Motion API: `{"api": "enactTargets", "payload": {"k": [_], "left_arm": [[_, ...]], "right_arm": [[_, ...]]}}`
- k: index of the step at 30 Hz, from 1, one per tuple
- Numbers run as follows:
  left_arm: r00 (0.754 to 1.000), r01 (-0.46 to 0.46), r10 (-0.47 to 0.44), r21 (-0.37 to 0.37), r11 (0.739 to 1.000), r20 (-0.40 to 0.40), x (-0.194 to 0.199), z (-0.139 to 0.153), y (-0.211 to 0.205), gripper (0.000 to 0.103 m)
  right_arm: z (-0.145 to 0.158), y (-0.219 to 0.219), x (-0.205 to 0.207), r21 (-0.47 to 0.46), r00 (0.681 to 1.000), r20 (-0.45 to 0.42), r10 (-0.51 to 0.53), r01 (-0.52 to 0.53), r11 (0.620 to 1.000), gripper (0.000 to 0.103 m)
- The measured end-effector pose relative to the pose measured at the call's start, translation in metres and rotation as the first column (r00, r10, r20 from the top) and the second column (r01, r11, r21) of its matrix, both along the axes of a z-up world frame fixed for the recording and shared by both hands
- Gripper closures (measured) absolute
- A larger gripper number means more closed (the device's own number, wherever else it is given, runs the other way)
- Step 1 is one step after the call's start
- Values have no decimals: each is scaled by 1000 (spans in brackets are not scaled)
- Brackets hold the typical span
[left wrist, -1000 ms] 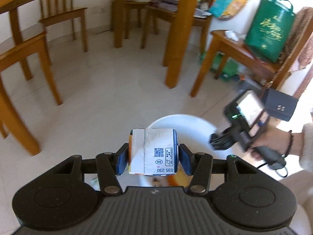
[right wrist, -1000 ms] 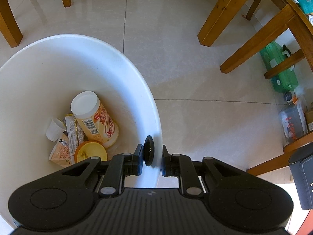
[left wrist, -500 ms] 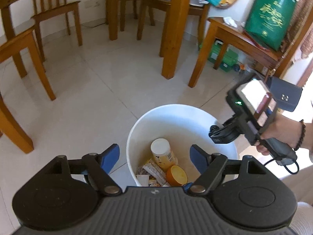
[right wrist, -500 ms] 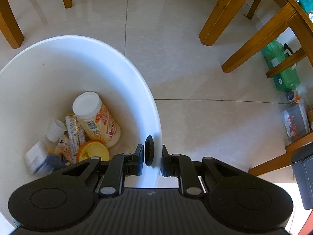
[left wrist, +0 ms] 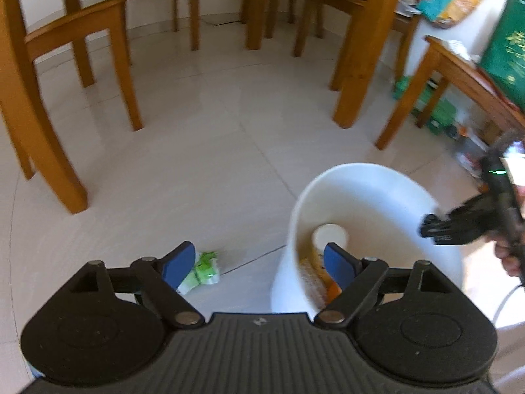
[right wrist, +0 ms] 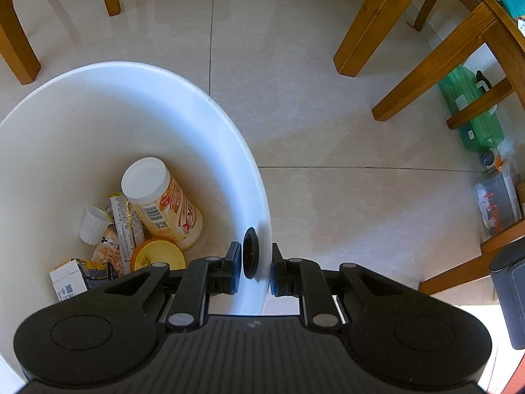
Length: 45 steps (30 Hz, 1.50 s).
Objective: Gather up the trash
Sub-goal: 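Carry the milk carton over the white bin and open the left gripper, then lower the left gripper to the green plastic bag and grasp it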
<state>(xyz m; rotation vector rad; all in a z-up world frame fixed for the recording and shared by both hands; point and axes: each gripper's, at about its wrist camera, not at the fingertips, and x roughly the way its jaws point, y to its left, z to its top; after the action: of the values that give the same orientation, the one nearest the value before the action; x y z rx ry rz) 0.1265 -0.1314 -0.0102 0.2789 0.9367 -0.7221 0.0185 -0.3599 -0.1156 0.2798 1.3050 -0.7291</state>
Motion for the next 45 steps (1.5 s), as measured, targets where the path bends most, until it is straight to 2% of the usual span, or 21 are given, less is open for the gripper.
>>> {"api": "enactTargets", "payload": {"k": [8, 11, 14, 16, 22, 24, 29, 35, 40, 45], "left_arm": [[984, -167, 169, 33, 985, -48, 37, -62, 21, 15], [966, -239, 241, 32, 970, -91, 53, -93, 26, 15], [951, -275, 276, 30, 961, -141, 66, -124, 26, 15], [944, -289, 291, 35, 957, -153, 75, -146, 25, 15], [901, -382, 382, 42, 923, -208, 93, -201, 19, 14], [897, -389, 388, 38, 920, -212, 95, -214, 14, 14], [905, -379, 382, 53, 924, -188, 96, -237, 5, 14], [890, -408, 408, 44, 912, -205, 99, -251, 1, 13], [902, -400, 406, 67, 914, -149, 102, -257, -7, 10], [902, -407, 416, 99, 908, -116, 106, -263, -12, 10]], "right_arm": [[0, 2, 0, -1, 1000, 1, 1, -1, 1000, 83], [-1, 3, 0, 0, 1000, 3, -1, 1, 1000, 83], [-1, 3, 0, 1, 1000, 3, -3, 3, 1000, 83], [-1, 4, 0, -3, 1000, 2, 0, 0, 1000, 83], [-2, 4, 0, -3, 1000, 1, 1, -1, 1000, 83], [-2, 4, 0, -4, 1000, 0, -1, 1, 1000, 83], [-2, 5, 1, -7, 1000, -4, -3, 3, 1000, 83], [1, 3, -1, 0, 1000, 4, 4, -4, 1000, 83], [1, 3, -2, 0, 1000, 4, 12, -12, 1000, 83], [1, 2, -3, 7, 1000, 11, 12, -12, 1000, 83]]}}
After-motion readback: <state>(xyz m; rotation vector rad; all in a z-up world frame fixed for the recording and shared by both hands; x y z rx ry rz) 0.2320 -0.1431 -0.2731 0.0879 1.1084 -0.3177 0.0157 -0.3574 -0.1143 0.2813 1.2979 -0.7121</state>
